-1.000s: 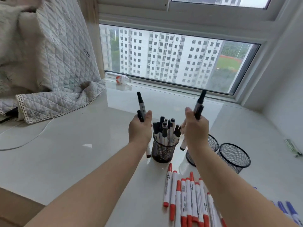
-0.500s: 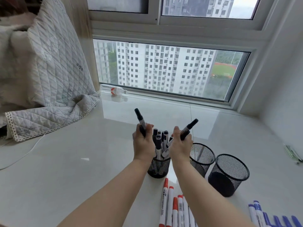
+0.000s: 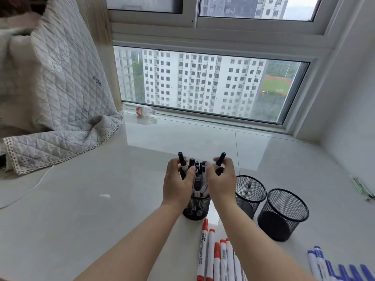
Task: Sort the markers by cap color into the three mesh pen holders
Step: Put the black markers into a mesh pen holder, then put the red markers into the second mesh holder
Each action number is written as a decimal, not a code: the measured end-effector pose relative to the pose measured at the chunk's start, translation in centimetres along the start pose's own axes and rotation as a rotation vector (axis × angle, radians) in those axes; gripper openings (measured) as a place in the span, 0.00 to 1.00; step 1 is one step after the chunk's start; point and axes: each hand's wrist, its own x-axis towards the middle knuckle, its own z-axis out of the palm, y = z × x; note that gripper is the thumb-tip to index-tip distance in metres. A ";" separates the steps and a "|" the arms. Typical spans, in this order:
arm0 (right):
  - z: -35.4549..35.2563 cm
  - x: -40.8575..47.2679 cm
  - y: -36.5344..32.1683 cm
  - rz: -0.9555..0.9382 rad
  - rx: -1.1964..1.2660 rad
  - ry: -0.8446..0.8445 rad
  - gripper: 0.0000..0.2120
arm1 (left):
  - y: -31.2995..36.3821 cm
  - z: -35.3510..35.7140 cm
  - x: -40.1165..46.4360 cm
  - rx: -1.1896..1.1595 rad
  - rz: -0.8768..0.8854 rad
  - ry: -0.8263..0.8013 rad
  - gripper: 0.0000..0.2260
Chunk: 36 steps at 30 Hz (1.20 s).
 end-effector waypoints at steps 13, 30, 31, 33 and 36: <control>-1.1 -1.4 1.2 -0.218 -0.272 -0.150 0.17 | -0.1 -1.1 -0.4 0.481 0.313 -0.099 0.12; -6.5 -5.0 0.0 -0.149 -0.400 -0.232 0.19 | 1.5 -3.1 -5.3 0.544 0.365 -0.059 0.17; -7.4 -5.5 0.2 -0.112 -0.390 -0.210 0.16 | 1.4 -3.2 -6.1 0.531 0.371 -0.036 0.16; -9.3 -6.6 0.6 -0.049 -0.392 -0.183 0.11 | 1.0 -3.2 -7.9 0.523 0.338 -0.050 0.14; -11.8 -8.3 1.4 0.006 -0.446 -0.171 0.08 | 0.0 -3.0 -10.2 0.532 0.229 -0.144 0.12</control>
